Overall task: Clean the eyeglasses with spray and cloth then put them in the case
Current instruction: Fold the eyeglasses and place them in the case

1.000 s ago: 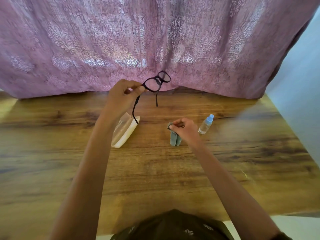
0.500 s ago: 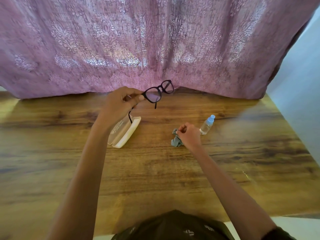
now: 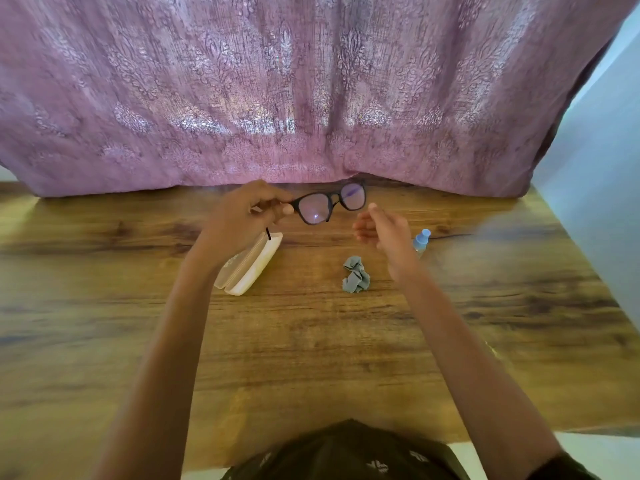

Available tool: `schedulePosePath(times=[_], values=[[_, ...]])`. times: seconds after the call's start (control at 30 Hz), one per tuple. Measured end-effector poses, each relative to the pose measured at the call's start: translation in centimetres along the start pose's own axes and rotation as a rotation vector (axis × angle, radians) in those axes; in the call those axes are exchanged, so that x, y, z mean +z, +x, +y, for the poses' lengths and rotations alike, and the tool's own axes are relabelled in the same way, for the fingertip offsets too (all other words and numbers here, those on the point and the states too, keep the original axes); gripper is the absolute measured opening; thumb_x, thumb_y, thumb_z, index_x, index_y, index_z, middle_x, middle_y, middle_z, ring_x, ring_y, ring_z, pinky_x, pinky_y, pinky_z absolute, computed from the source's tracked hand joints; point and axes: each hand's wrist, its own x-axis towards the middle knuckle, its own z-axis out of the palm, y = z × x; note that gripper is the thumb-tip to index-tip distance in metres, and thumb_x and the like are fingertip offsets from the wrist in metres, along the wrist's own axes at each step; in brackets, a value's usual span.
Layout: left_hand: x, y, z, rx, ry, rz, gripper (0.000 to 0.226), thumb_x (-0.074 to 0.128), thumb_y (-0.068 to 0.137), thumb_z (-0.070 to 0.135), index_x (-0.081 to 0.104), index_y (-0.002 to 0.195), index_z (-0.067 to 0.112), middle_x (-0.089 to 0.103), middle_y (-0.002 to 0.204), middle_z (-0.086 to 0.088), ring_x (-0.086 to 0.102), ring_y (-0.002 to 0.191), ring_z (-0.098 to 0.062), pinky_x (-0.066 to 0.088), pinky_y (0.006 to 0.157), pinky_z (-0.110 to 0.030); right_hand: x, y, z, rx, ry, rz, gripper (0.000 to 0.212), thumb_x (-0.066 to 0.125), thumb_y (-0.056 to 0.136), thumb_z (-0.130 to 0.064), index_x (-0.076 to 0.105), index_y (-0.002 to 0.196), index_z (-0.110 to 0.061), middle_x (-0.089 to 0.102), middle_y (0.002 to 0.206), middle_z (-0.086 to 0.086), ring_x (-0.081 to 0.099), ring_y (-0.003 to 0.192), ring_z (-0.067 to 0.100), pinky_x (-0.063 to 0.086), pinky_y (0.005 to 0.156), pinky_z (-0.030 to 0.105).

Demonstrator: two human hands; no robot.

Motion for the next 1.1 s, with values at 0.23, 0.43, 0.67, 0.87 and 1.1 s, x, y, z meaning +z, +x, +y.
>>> schedulePosePath(times=[0.23, 0.43, 0.67, 0.87, 1.1], values=[[0.4, -0.2, -0.3, 0.123, 0.082, -0.121, 0.017, 0.069, 0.085, 0.013, 0.072, 0.100, 0.021, 0.062, 0.093, 0.004, 0.060, 0.089, -0.010, 0.044, 0.082, -0.006, -0.5, 0.1, -1.5, 0.060, 0.109, -0.029, 0.040, 0.052, 0.098, -0.043, 0.070, 0.104, -0.008, 0.075, 0.075, 0.003, 0.070, 0.066, 0.012, 0.056, 0.074, 0.028], [1.3, -0.7, -1.5, 0.136, 0.083, -0.114, 0.025, 0.072, 0.082, 0.009, 0.069, 0.099, 0.026, 0.056, 0.097, -0.001, 0.053, 0.090, 0.010, 0.037, 0.085, -0.001, -0.6, -0.5, -1.7, 0.040, 0.137, -0.035, 0.013, 0.060, 0.096, -0.021, 0.060, 0.106, -0.013, 0.077, 0.085, 0.007, 0.073, 0.089, 0.020, 0.059, 0.070, 0.029], [2.3, -1.4, -2.9, 0.106, 0.076, -0.047, 0.022, 0.070, 0.084, 0.005, 0.072, 0.103, 0.017, 0.051, 0.095, 0.005, 0.050, 0.090, 0.016, 0.034, 0.084, 0.000, -0.6, -0.5, -1.1, 0.019, -0.071, -0.010, 0.007, 0.056, 0.095, -0.018, 0.053, 0.101, -0.021, 0.077, 0.088, -0.008, 0.067, 0.091, 0.009, 0.047, 0.065, 0.024], [3.4, -1.8, -3.5, -0.259, -0.240, 0.066, 0.024, 0.070, 0.087, 0.023, 0.064, 0.105, 0.039, 0.068, 0.102, 0.019, 0.061, 0.100, 0.008, 0.044, 0.092, -0.017, -0.6, -0.5, -0.5, -0.019, -0.030, -0.004, 0.013, 0.062, 0.094, -0.010, 0.056, 0.104, -0.017, 0.077, 0.089, 0.000, 0.068, 0.079, 0.009, 0.050, 0.058, 0.019], [5.3, -1.8, -3.4, -0.597, -0.642, 0.248, 0.036, 0.075, 0.082, 0.013, 0.067, 0.118, 0.013, 0.069, 0.111, -0.001, 0.067, 0.103, -0.012, 0.055, 0.087, -0.024, -0.1, -0.6, 0.1, -0.036, 0.000, 0.017, 0.013, 0.065, 0.092, -0.010, 0.059, 0.103, -0.010, 0.076, 0.090, 0.006, 0.070, 0.081, 0.015, 0.055, 0.067, 0.023]])
